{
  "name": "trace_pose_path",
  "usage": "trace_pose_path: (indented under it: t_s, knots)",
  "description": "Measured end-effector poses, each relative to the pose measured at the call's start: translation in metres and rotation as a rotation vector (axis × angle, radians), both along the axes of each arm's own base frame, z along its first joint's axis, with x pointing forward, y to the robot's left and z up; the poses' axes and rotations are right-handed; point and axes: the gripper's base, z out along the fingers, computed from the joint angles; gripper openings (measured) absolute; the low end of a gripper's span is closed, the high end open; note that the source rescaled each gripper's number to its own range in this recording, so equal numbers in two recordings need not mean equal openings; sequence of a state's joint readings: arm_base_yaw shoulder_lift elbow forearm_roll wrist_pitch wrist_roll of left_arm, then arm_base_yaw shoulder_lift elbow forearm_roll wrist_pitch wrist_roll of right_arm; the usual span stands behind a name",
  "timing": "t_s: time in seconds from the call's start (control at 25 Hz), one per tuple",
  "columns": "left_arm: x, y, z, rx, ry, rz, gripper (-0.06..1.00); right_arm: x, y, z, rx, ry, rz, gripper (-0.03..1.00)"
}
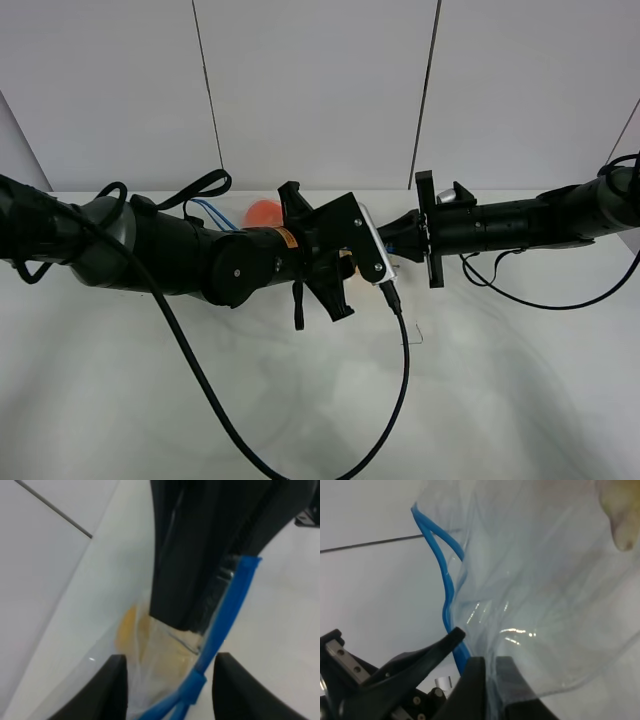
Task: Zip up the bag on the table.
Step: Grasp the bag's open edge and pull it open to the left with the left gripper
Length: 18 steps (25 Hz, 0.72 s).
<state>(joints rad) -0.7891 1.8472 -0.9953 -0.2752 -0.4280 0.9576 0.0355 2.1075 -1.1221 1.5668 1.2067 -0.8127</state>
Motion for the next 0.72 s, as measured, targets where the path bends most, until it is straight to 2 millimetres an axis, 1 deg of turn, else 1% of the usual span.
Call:
trace_pose_path:
  t_s: [0.16, 0.4, 0.48, 0.6, 0.72]
  knots:
    - [-0.0033, -0.0043, 0.0019, -0.003, -0.025, -0.021, 0.51, 0.0007, 0.0, 0.0006, 0.008, 0.009, -0.011, 0.0]
    - [-0.0041, -0.0052, 0.0019, -0.001, -0.027, -0.025, 0.5, 0.001, 0.0, 0.0008, 0.011, 0.01, -0.014, 0.0]
    - [-0.0041, -0.0052, 0.0019, -0.001, -0.027, -0.025, 0.47, 0.001, 0.0, 0.0008, 0.011, 0.01, -0.014, 0.0]
    - [-0.0041, -0.0052, 0.0019, 0.002, -0.03, -0.027, 0.38, 0.0011, 0.0, 0.0009, 0.013, 0.01, -0.016, 0.0]
    - [-0.0035, -0.0046, 0.0019, 0.013, -0.038, -0.03, 0.36, 0.0013, 0.0, 0.001, 0.014, 0.01, -0.018, 0.0]
